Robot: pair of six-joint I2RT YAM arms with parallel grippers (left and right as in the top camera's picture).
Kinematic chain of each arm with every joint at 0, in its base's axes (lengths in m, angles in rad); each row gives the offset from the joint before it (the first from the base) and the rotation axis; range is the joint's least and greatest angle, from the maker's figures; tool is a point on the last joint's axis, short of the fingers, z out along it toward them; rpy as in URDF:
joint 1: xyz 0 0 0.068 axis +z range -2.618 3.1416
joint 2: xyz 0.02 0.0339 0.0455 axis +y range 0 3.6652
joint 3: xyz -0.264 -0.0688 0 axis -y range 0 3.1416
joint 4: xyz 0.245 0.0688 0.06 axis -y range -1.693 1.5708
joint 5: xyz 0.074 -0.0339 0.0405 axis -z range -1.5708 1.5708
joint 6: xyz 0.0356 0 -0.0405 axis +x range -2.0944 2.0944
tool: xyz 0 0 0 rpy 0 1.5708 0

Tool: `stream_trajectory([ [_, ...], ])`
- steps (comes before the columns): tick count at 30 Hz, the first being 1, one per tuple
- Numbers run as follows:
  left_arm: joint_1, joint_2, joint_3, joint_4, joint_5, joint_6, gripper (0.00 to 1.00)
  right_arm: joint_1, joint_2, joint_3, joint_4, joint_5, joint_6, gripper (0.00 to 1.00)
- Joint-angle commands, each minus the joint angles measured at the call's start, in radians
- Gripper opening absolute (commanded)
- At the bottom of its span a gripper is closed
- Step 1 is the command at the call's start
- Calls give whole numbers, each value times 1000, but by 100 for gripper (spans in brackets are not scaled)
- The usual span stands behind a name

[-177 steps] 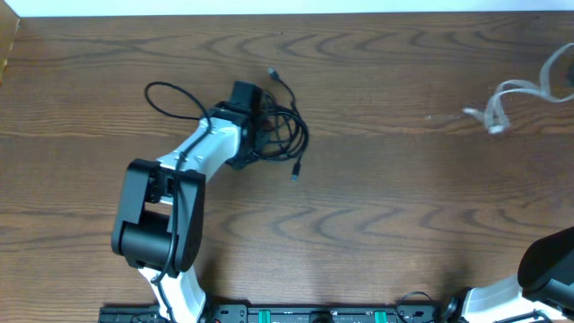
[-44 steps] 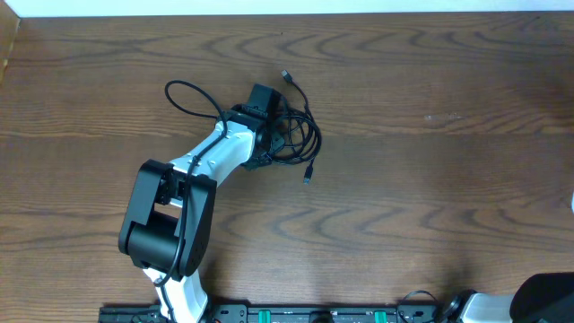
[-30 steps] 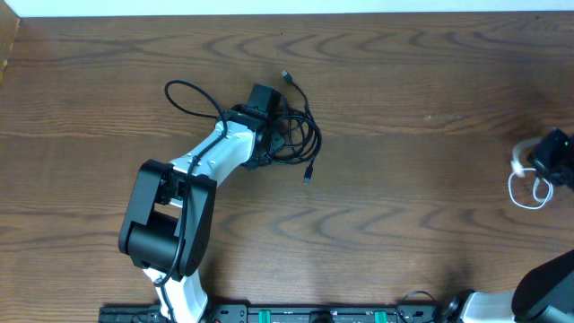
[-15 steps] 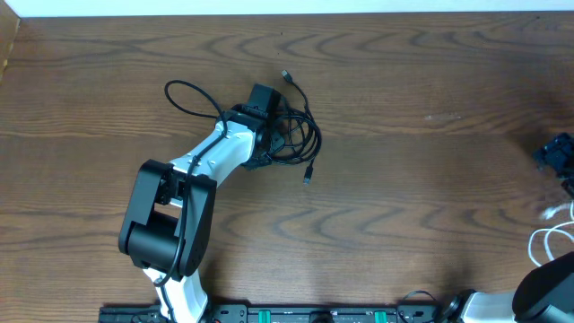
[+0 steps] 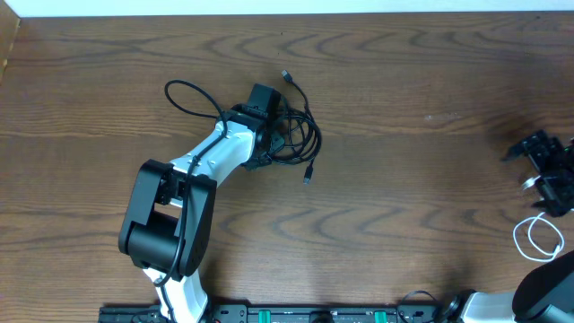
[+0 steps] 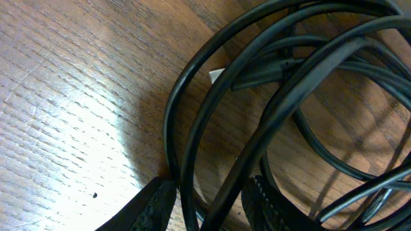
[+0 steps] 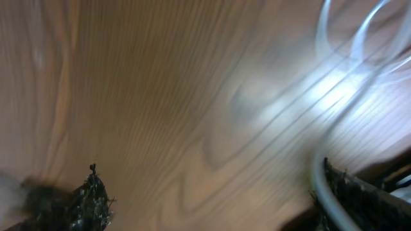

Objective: Untangle cables

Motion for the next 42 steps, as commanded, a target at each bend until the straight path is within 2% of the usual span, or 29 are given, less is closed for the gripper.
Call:
stream_trajectory([
  [1,0,8,-5,-3,-16,2,41,0,-7,-56,-12,-236,42,99],
  [5,0,8,-5,-3,-16,2,41,0,-7,-114,-11,-331,174,99],
  [9,0,8,-5,-3,-16,2,41,0,-7,-148,-8,-344,319,99],
  [13,0,8,-5,-3,-16,2,42,0,-7,-149,59,-344,334,99],
  [15,0,8,-5,-3,-16,2,42,0,-7,-149,58,-344,368,91],
  [16,0,8,-5,-3,-16,2,42,0,-7,-149,53,-344,429,90],
  [19,0,8,-5,-3,-16,2,41,0,-7,-149,53,-359,598,98],
  [21,0,8,-5,-3,-16,2,42,0,-7,-149,60,-402,629,96],
  [22,0,8,-5,-3,-16,2,42,0,-7,-149,69,-403,614,94],
  [24,0,8,-5,-3,-16,2,42,2,-7,-149,129,-354,526,96],
  [27,0,8,-5,-3,-16,2,42,28,-7,-149,256,-121,383,99],
  [29,0,8,-5,-2,-16,2,42,56,-7,-149,300,-54,238,99],
  [33,0,8,-5,-3,-16,2,41,122,-7,-149,365,-170,-35,99],
  [36,0,8,-5,-2,-16,2,41,183,-10,-148,419,-234,-108,99],
  [38,0,8,-5,-3,-16,2,35,225,-13,-148,451,-235,-112,99],
  [40,0,8,-5,-3,-16,2,13,283,-14,-148,475,-235,-112,99],
  [41,0,8,-5,-3,-16,2,8,301,-14,-148,476,-235,-112,99],
  [42,0,8,-5,-3,-12,2,8,323,-15,-148,475,-235,-112,99],
])
